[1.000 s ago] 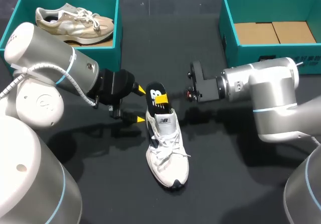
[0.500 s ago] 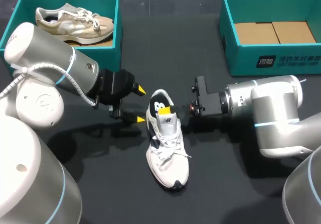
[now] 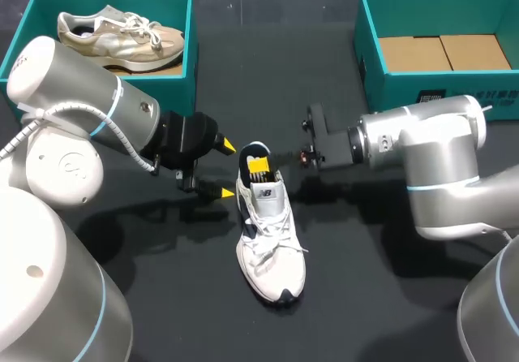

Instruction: Take the shoe out of the shoebox, open the shoe tongue, remove and reinsert the insole, then place the shoe into the shoebox

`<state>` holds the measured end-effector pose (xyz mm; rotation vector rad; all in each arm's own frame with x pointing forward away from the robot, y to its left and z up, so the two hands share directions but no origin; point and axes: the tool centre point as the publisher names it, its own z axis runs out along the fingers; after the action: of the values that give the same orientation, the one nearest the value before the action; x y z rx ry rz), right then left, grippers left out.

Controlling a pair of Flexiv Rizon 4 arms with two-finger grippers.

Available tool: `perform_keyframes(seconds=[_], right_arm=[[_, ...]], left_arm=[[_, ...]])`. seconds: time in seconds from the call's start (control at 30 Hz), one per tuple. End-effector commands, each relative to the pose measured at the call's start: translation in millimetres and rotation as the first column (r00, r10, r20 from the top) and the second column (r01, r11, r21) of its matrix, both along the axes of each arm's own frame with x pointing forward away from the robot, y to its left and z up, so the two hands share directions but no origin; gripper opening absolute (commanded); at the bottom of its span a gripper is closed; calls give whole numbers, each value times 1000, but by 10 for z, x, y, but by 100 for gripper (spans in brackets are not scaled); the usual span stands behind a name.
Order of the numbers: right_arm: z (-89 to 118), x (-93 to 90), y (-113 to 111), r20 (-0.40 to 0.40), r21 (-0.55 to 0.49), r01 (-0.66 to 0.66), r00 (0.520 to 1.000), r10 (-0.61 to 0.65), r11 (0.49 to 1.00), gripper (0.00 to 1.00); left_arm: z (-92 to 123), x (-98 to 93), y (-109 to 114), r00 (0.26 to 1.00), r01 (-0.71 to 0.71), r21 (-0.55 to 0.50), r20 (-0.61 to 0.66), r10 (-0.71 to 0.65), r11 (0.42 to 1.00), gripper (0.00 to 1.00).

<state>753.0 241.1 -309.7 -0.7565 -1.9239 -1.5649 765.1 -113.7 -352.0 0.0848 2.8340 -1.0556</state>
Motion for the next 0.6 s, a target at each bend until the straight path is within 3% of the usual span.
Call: perform_keyframes(seconds=[0.03,0.07,0.13,0.17,0.33,0.6], right_arm=[[-40,82,40,-7,-3,-24,1000,24,1000,34],[-43,89,42,-8,-1,-24,1000,24,1000,32],[-49,102,42,-11,4,-19,1000,19,1000,19],[-58,111,39,-15,4,-14,1000,14,1000,1],[-174,90,-13,-66,-20,20,998,-21,1000,0],[-328,-149,-122,-167,-109,65,982,-83,992,0]], left_arm=[[0,-4,2,1000,0,0,1,0,1000,100],[0,-4,2,1000,0,0,1,0,1000,100],[0,-4,2,1000,0,0,1,0,1000,100],[0,-4,2,1000,0,0,1,0,1000,100],[0,-4,2,1000,0,0,1,0,1000,100],[0,-4,2,1000,0,0,1,0,1000,100]])
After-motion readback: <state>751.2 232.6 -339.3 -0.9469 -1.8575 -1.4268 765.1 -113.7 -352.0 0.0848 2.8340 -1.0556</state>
